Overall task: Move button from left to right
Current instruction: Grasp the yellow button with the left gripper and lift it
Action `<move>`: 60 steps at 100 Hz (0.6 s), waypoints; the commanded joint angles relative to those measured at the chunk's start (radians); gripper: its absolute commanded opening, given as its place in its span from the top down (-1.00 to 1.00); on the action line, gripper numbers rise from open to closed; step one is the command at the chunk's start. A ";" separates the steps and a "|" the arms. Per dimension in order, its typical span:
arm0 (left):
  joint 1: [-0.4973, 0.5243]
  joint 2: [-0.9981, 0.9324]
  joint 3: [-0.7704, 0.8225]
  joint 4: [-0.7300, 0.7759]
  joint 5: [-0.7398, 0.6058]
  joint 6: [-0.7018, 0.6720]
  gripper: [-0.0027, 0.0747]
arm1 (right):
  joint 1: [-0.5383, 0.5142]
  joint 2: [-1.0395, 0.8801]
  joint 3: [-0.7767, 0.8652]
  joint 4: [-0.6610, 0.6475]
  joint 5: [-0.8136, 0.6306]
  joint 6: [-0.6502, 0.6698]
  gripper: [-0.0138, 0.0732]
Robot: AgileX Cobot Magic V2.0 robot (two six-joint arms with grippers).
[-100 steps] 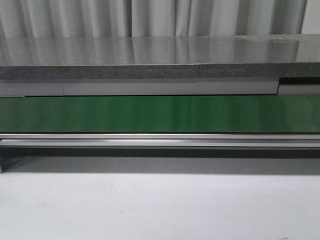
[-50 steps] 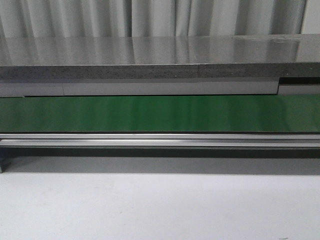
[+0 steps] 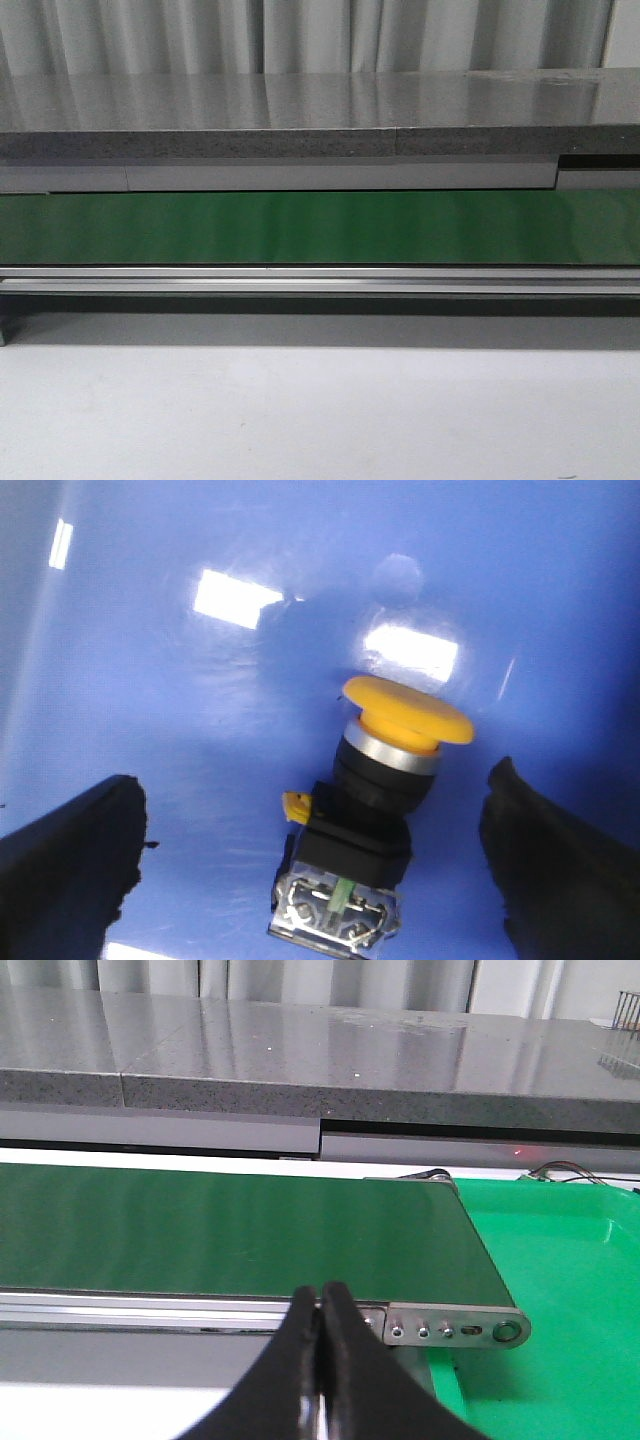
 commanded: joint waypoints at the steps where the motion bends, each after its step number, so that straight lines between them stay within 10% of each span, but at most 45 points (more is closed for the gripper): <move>1: 0.005 -0.031 -0.028 -0.008 -0.025 -0.001 -0.73 | -0.006 -0.015 0.000 -0.001 -0.079 -0.003 0.96; 41: 0.005 0.051 -0.028 -0.018 -0.019 -0.001 -0.71 | -0.006 -0.015 0.000 -0.001 -0.079 -0.003 0.96; 60: 0.005 0.063 -0.028 -0.029 -0.017 -0.001 -0.28 | -0.006 -0.015 0.000 -0.001 -0.079 -0.003 0.96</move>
